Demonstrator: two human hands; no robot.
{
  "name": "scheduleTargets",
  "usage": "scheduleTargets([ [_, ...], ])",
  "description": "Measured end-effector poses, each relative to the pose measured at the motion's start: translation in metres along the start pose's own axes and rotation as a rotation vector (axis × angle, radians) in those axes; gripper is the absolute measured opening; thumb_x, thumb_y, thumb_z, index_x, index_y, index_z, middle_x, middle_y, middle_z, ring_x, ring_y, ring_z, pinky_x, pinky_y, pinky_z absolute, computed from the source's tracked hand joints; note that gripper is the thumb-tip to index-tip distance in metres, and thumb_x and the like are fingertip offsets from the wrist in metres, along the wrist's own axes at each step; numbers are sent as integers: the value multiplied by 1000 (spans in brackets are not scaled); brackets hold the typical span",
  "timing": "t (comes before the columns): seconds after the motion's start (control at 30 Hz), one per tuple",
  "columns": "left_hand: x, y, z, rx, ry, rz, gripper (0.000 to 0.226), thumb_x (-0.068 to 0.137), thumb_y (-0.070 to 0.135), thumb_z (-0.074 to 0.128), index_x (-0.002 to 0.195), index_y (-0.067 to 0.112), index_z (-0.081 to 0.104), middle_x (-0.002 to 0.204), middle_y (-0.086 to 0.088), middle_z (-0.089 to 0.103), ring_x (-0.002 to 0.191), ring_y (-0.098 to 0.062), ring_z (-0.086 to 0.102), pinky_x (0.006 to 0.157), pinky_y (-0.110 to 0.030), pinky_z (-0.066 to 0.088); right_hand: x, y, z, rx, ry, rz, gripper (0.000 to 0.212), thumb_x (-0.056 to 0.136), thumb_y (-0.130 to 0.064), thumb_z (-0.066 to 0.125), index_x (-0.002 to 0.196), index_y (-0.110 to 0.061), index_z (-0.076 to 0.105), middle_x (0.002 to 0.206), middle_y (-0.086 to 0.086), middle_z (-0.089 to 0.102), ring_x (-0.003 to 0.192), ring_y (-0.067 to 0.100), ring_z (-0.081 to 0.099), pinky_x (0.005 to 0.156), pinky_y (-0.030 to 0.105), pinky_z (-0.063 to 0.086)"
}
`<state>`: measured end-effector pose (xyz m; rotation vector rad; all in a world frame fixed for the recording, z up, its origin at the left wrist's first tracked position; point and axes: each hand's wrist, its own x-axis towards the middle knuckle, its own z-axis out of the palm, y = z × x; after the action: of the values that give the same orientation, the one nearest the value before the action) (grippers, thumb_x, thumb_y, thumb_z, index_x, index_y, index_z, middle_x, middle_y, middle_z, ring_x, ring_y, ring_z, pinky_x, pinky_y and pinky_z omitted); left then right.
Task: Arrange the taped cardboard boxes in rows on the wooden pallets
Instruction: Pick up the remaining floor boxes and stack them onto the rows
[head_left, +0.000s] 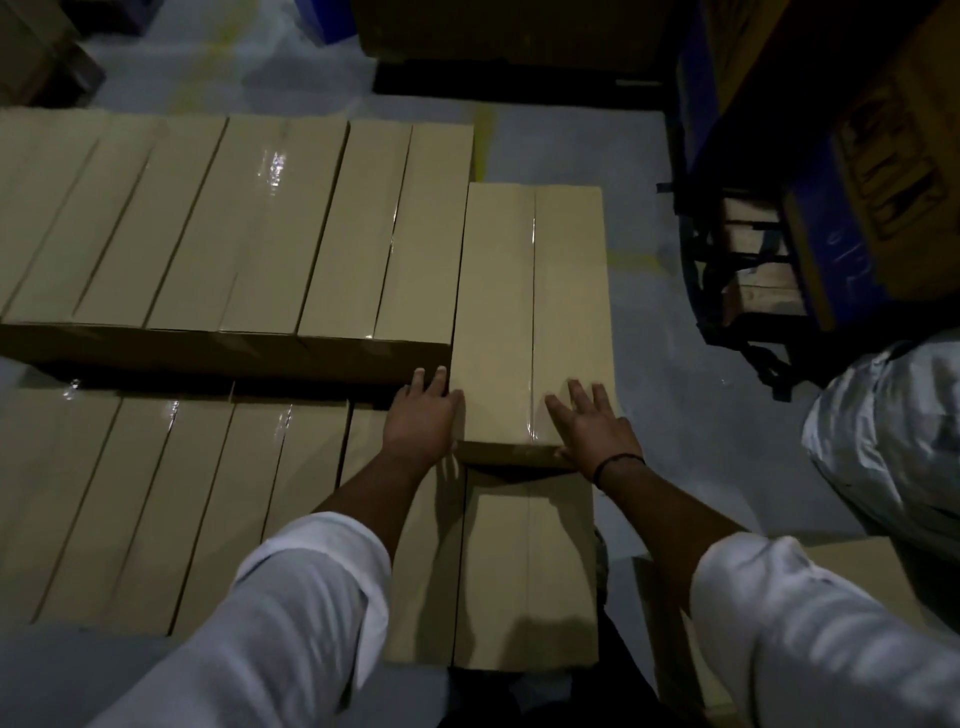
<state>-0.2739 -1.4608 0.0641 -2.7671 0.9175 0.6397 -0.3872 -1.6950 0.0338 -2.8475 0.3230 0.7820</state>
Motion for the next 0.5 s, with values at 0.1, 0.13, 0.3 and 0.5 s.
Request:
scheduleTargets([
  [0.1,33,-7,-13,-6,38,-18,85,88,33,77,159,22,31,171,-12,9,156,-41,10,124,-52,23,32,8,-16,-8,2,-15,88,96,-33,67,160,-36,7,170,4,-8,155,39,-6,111,63,36],
  [0.13,43,-10,-16,-9,43,-17,87,88,33,77,160,21,29,171,-12,8,156,-41,11,124,-51,22,42,10,-21,-11,5,-15,88,95,-33,68,160,-36,7,170,5,-8,155,40,-5,111,64,37],
  [0.3,84,-23,-25,45,19,46,82,95,32,69,162,21,23,171,-14,5,154,-37,18,122,-47,24,83,17,-44,-18,4,-16,89,95,-32,69,160,-35,8,170,6,-7,154,41,-4,110,64,40],
  [0.5,100,-18,-21,24,85,5,68,101,20,59,160,17,26,167,-11,26,138,-31,44,101,-43,48,118,29,-60,-12,-24,-22,89,95,-34,69,160,-37,8,171,4,-7,155,40,-5,109,65,40],
])
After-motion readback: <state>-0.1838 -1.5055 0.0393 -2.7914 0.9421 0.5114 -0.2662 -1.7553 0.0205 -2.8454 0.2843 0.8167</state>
